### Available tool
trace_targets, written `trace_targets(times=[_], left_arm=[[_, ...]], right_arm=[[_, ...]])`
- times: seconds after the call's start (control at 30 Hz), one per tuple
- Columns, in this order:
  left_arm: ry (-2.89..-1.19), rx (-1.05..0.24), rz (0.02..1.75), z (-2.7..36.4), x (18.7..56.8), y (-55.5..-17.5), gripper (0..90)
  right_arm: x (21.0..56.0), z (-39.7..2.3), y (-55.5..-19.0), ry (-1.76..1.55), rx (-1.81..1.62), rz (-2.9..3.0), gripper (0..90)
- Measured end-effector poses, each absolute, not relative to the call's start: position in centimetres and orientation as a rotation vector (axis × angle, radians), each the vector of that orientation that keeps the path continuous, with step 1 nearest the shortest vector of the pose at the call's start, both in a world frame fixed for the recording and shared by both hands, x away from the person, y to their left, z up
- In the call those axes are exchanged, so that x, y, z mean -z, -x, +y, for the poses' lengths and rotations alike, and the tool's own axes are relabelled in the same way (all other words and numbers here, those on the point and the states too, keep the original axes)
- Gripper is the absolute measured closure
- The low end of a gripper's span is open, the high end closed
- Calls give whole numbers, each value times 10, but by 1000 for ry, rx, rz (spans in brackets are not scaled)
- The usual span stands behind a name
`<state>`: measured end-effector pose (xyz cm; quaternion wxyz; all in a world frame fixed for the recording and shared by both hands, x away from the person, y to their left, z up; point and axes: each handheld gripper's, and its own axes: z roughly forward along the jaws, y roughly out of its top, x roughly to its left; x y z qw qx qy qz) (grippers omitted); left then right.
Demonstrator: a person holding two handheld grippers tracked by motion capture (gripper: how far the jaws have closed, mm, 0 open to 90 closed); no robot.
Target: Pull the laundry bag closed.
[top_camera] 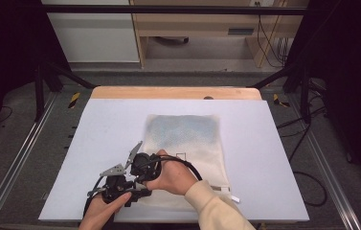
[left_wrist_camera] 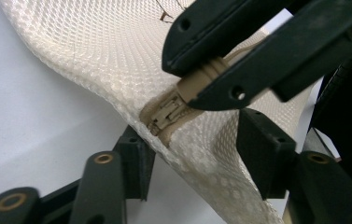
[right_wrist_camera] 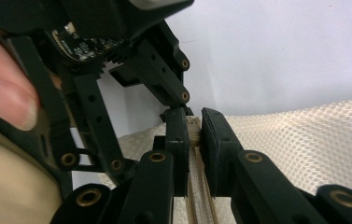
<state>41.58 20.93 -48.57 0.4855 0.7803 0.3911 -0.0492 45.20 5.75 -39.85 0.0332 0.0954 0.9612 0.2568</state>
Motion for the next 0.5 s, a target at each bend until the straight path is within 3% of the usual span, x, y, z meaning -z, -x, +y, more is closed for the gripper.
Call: trace_targets(times=[0.33, 0.5], left_arm=[[-1904, 178, 936, 213, 485, -418, 613], [-1894, 192, 934, 214, 485, -420, 627]], right_arm=[[398, 57, -452, -299, -811, 2952, 819], [398, 59, -452, -303, -807, 2951, 819]])
